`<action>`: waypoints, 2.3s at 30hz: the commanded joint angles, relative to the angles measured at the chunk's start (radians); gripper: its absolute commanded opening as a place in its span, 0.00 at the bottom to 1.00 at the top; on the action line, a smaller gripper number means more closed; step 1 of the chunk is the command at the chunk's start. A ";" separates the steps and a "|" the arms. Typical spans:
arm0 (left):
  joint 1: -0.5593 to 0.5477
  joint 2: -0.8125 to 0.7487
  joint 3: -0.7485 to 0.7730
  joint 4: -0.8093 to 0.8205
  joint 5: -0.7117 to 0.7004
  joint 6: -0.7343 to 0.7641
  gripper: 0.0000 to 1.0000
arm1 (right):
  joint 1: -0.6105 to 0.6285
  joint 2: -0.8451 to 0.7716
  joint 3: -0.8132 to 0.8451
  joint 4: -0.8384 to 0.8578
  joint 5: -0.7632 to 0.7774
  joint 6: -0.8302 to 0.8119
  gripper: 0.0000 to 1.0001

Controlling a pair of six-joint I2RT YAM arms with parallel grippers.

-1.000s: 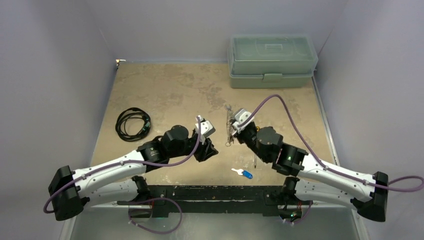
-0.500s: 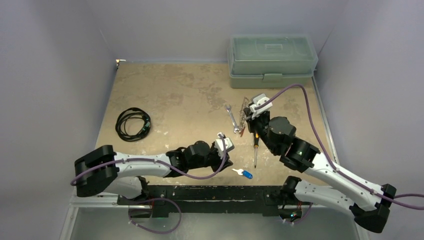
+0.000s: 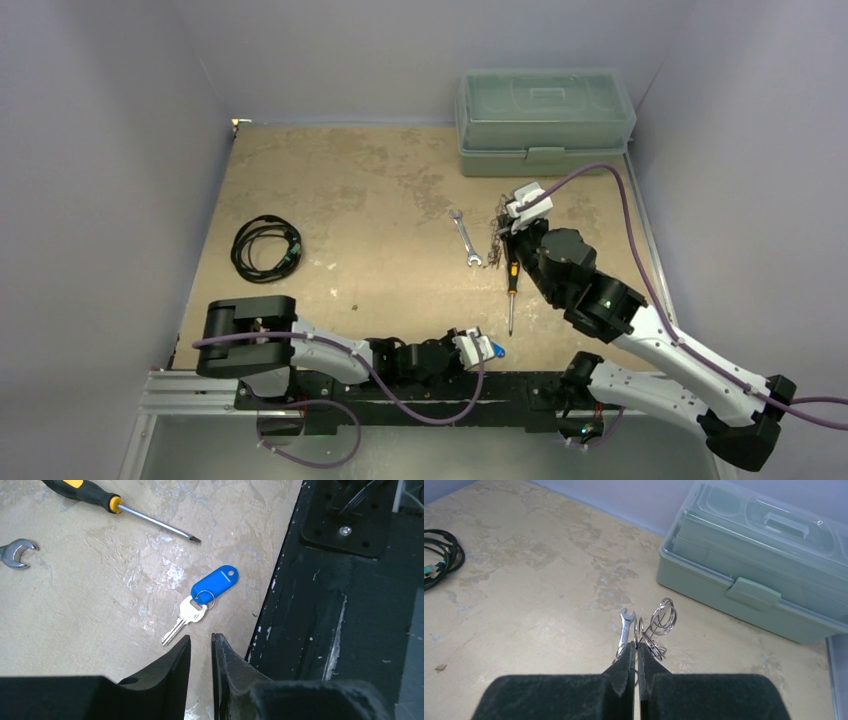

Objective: Put the keys on the keyring

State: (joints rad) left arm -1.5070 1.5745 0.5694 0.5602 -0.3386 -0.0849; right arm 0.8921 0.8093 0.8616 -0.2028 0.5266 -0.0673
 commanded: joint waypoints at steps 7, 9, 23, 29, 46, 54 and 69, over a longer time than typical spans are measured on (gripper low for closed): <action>-0.009 0.129 0.059 0.178 0.023 0.041 0.20 | -0.019 -0.010 0.065 0.013 -0.033 0.020 0.00; -0.009 0.149 0.080 0.173 0.030 0.032 0.20 | -0.020 -0.012 0.061 0.013 -0.033 0.021 0.00; -0.009 0.294 0.188 0.104 0.009 0.000 0.14 | -0.027 -0.016 0.053 0.007 -0.051 0.022 0.00; -0.007 0.337 0.220 0.055 -0.009 -0.015 0.06 | -0.027 -0.013 0.053 0.004 -0.056 0.022 0.00; 0.022 0.281 0.228 -0.055 0.110 -0.086 0.00 | -0.028 -0.019 0.052 -0.003 -0.076 0.026 0.00; 0.041 0.138 0.281 -0.205 0.216 -0.155 0.00 | -0.028 -0.030 0.048 0.003 -0.088 0.030 0.00; 0.087 0.249 0.418 -0.385 0.182 -0.156 0.27 | -0.028 -0.030 0.044 0.002 -0.090 0.036 0.00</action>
State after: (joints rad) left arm -1.4445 1.7935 0.9321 0.2413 -0.1631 -0.2264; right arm 0.8684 0.7956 0.8837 -0.2325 0.4496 -0.0444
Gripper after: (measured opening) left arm 0.303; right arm 0.005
